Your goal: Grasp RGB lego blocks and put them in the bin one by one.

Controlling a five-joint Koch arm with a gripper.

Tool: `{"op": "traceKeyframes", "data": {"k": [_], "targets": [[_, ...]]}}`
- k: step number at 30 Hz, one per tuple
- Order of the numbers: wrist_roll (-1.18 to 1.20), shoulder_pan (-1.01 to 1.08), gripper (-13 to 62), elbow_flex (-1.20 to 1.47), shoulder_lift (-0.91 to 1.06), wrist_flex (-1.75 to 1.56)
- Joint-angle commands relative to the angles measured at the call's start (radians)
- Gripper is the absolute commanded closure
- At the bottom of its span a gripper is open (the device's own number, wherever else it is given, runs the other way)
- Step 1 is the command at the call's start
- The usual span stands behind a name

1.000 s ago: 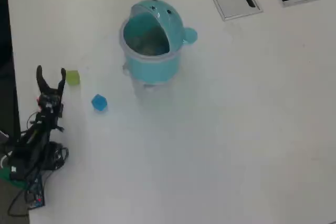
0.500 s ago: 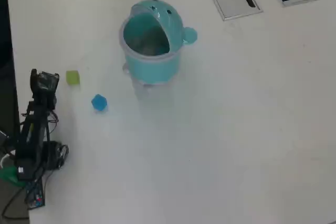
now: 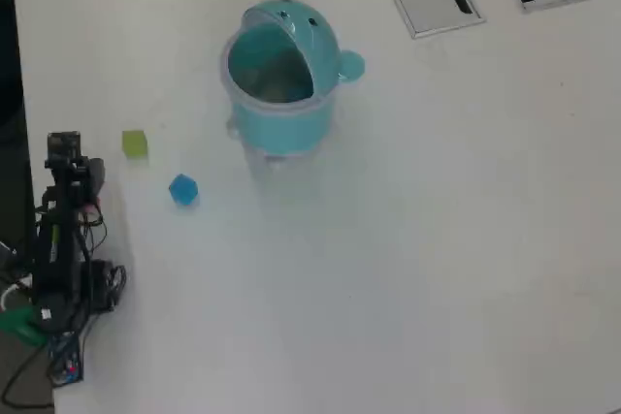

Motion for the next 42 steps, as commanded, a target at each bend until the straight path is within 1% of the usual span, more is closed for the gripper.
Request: {"op": "traceKeyframes", "data": {"k": [1,4,6,7,19,35,37,42], "targets": [[-0.043,-0.028,17.1,-0.114,0.064,0.054],[-0.101,-0.061,17.1,-0.112,0.044,0.08],[-0.183,-0.074,17.1,-0.112,0.023,0.106],[-0.241,-0.078,17.1,-0.118,-0.028,0.107],[-0.255,-0.124,18.1,-0.118,-0.238,0.06],[-0.281,-0.12,18.3,-0.112,-0.399,0.009],[-0.281,-0.118,20.2,-0.112,-0.414,0.0],[-0.281,-0.114,21.1,-0.115,-0.449,-0.026]]}}
